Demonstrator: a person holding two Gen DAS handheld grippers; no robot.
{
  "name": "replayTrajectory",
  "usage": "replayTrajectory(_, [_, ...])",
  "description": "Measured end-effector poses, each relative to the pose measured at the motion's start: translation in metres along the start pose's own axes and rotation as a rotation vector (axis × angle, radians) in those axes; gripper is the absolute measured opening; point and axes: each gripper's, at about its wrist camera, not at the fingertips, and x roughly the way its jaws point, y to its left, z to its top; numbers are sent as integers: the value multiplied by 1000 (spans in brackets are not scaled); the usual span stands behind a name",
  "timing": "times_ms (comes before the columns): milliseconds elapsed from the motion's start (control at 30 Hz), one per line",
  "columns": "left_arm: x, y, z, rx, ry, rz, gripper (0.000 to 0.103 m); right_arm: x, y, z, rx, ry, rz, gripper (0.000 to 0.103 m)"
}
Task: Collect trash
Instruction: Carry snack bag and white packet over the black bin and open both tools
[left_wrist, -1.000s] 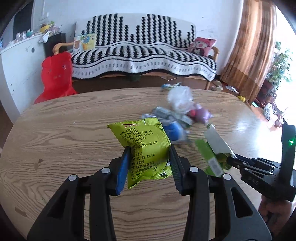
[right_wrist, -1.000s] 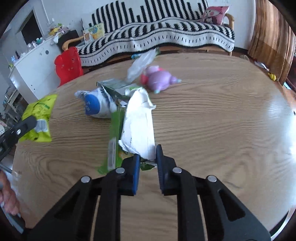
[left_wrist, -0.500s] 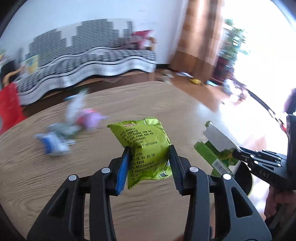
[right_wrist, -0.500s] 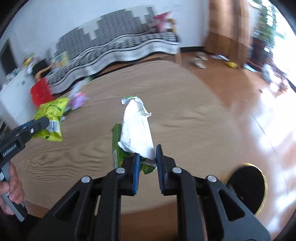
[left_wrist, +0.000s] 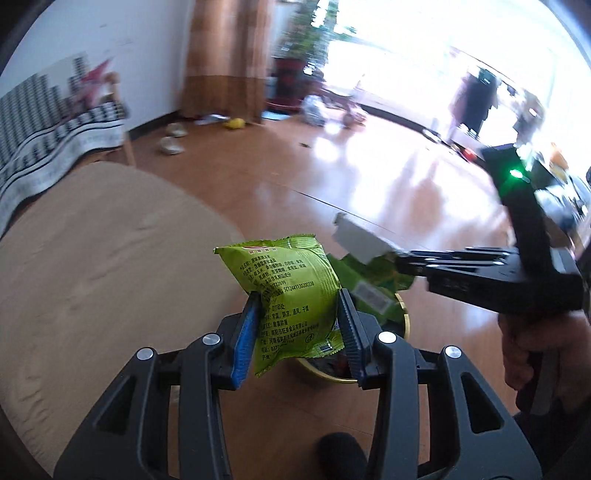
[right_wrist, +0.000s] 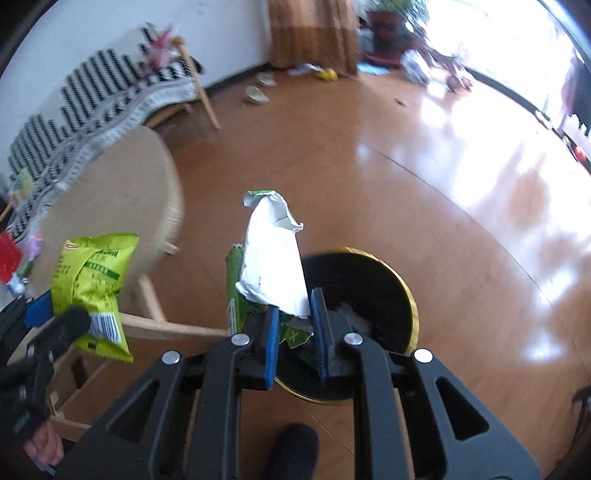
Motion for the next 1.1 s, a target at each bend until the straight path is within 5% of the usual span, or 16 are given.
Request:
replayTrajectory(300, [57, -30, 4, 35, 69, -50, 41, 37, -39, -11, 26, 129, -49, 17])
replayTrajectory(700, [84, -20, 14, 12, 105, -57, 41, 43, -34, 2, 43, 134, -43, 17])
replayTrajectory(767, [88, -19, 14, 9, 112, -59, 41, 44, -37, 3, 50, 137, -43, 32])
replayTrajectory(800, [91, -20, 14, 7, 117, -62, 41, 42, -38, 3, 54, 126, -47, 60])
replayTrajectory(833, [92, -22, 14, 4, 121, -65, 41, 39, -38, 3, 54, 107, -54, 78])
replayTrajectory(1100, [122, -25, 8, -15, 179, -101, 41, 27, -48, 7, 103, 60, -73, 78])
